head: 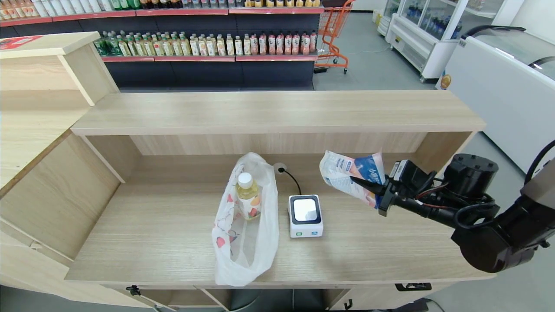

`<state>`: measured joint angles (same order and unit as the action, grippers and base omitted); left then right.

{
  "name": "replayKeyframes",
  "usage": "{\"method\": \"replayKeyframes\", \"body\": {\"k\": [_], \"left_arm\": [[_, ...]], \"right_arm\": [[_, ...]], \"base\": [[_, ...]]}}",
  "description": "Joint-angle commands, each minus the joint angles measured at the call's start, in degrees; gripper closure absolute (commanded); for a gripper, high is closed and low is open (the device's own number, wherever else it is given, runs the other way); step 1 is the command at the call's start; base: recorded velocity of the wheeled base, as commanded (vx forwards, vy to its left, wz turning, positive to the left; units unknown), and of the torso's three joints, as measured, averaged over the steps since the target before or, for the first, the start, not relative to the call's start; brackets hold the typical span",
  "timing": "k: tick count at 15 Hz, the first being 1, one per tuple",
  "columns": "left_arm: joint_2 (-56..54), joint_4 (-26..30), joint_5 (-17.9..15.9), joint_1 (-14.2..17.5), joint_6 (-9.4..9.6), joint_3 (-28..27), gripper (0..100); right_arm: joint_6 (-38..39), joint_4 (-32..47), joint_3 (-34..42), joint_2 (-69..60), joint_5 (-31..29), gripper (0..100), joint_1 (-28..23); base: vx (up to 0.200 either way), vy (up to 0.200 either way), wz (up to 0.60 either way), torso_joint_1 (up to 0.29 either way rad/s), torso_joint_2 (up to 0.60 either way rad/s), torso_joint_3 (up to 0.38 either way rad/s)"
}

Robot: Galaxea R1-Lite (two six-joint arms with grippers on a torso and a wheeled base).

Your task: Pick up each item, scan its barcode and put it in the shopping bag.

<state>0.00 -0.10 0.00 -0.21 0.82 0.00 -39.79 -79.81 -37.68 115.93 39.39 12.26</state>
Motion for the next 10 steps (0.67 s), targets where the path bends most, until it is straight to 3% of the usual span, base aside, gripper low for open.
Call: {"method": "replayKeyframes", "body": {"k": [1,10], "left_arm": [[0.09,0.01,0.00,0.03,-0.11,0.00,0],[0.09,0.01,0.00,0.03,-0.38,0.00,0]], "right_arm": [[-0.02,0.18,-0.29,3.25,2.01,100,0.48],[0.85,0.01,-0.02,9.31,8.86,100,-0.13]], "base": [[0.000,0.000,0.00,0.000,0.00,0.000],[0.000,0.000,0.00,0.000,0.00,0.000]]}}
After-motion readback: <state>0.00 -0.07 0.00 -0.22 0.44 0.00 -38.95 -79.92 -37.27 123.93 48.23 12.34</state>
